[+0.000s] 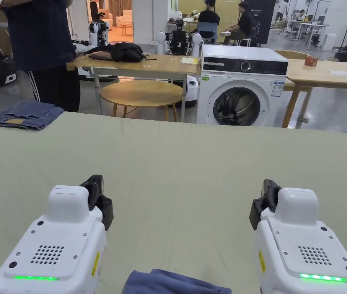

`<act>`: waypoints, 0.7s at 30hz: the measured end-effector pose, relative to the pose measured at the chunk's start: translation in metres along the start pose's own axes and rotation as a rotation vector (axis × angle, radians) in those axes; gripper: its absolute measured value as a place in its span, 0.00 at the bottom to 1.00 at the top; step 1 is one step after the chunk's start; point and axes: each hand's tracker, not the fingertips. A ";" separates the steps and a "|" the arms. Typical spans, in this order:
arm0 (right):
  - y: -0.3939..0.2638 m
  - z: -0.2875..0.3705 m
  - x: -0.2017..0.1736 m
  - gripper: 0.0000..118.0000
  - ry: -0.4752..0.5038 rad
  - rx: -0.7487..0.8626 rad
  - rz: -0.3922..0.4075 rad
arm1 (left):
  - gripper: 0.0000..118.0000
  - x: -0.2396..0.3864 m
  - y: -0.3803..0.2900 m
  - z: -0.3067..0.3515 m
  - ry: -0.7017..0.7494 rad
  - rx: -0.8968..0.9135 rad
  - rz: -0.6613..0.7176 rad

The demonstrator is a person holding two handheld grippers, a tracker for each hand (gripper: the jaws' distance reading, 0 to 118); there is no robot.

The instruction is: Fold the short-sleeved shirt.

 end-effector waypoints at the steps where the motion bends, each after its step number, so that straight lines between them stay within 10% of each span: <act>1: 0.001 0.001 0.001 0.00 0.000 -0.005 0.002 | 0.00 -0.003 -0.002 -0.001 -0.006 -0.017 0.008; 21: -0.139 0.047 -0.038 0.00 0.256 -0.621 0.109 | 0.00 -0.045 -0.047 0.010 -0.005 -0.202 0.178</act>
